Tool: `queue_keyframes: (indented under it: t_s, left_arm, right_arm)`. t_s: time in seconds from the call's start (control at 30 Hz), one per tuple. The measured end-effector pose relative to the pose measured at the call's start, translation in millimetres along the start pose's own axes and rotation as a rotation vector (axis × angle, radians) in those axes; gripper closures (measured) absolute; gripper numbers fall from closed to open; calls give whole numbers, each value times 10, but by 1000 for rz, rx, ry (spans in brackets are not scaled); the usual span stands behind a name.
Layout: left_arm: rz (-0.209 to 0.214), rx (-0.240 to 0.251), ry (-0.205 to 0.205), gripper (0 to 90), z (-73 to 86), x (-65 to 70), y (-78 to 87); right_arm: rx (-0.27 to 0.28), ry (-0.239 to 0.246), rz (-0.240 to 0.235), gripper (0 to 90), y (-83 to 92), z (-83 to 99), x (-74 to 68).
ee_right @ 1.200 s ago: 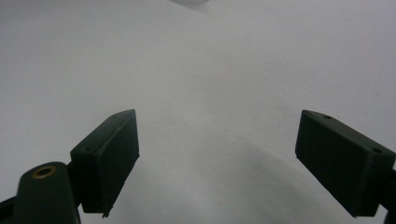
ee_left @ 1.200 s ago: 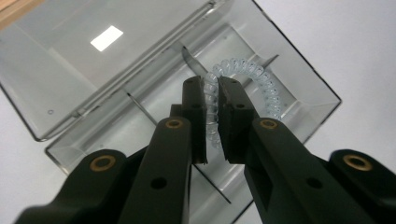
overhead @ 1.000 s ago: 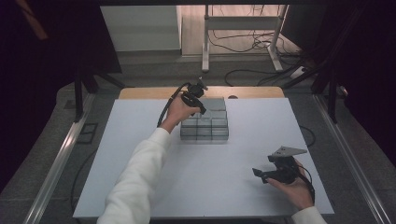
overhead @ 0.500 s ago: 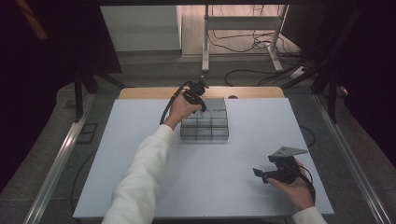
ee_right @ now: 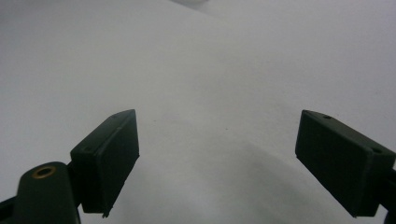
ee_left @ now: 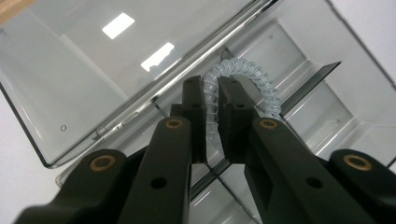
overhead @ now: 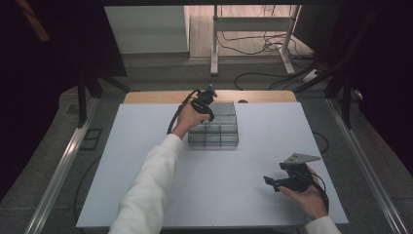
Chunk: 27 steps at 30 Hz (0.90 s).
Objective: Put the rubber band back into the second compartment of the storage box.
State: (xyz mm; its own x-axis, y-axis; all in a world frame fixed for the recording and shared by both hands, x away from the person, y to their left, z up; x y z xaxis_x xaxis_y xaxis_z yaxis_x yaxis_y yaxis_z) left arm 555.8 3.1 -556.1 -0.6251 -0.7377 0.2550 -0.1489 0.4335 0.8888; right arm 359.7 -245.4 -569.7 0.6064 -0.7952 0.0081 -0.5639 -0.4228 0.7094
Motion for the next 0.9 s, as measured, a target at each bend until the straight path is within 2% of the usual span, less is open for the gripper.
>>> queue_keyframes:
  t_s: [0.3,0.37,0.43,0.47,0.53,0.6,0.67,0.77,0.9]
  left_arm:
    - [-6,9,-3,793,-6,-1,-36]
    - [-14,13,-7,668,-8,-3,-30]
    - [16,7,-17,552,0,34,-30]
    - [25,6,-22,432,3,54,-30]
    - [30,11,-26,397,-1,76,-19]
    - [43,3,-27,321,6,94,-10]
    - [33,-1,-29,221,9,114,-13]
    - [47,-6,-33,165,10,136,1]
    - [44,-7,-32,130,12,138,22]
  right_arm:
    - [1,-8,1,141,5,-2,10]
    - [1,-4,1,141,6,-2,5]
    - [2,-3,0,140,5,-2,3]
    - [1,-3,0,141,4,-1,4]
    - [1,-3,0,141,4,-2,4]
    - [1,-2,0,141,3,-2,1]
    - [0,0,0,141,2,0,-2]
    - [0,0,1,141,1,0,0]
    - [-2,-1,0,140,-1,2,-3]
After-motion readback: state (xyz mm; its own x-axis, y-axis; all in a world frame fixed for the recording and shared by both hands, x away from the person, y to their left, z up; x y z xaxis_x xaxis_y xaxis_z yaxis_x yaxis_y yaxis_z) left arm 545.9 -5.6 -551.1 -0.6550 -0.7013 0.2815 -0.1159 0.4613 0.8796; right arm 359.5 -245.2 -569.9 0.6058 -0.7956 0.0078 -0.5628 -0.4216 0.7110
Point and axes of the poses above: each handheld gripper's, and its own axes: y roughly backward along the jaws, z roughly out of its underside, x roughly to its right, the point moved 10 cm from there along -y, roughly forward along the jaws, and after that the axes turned 6 degrees about z, right-handed, at the moved point
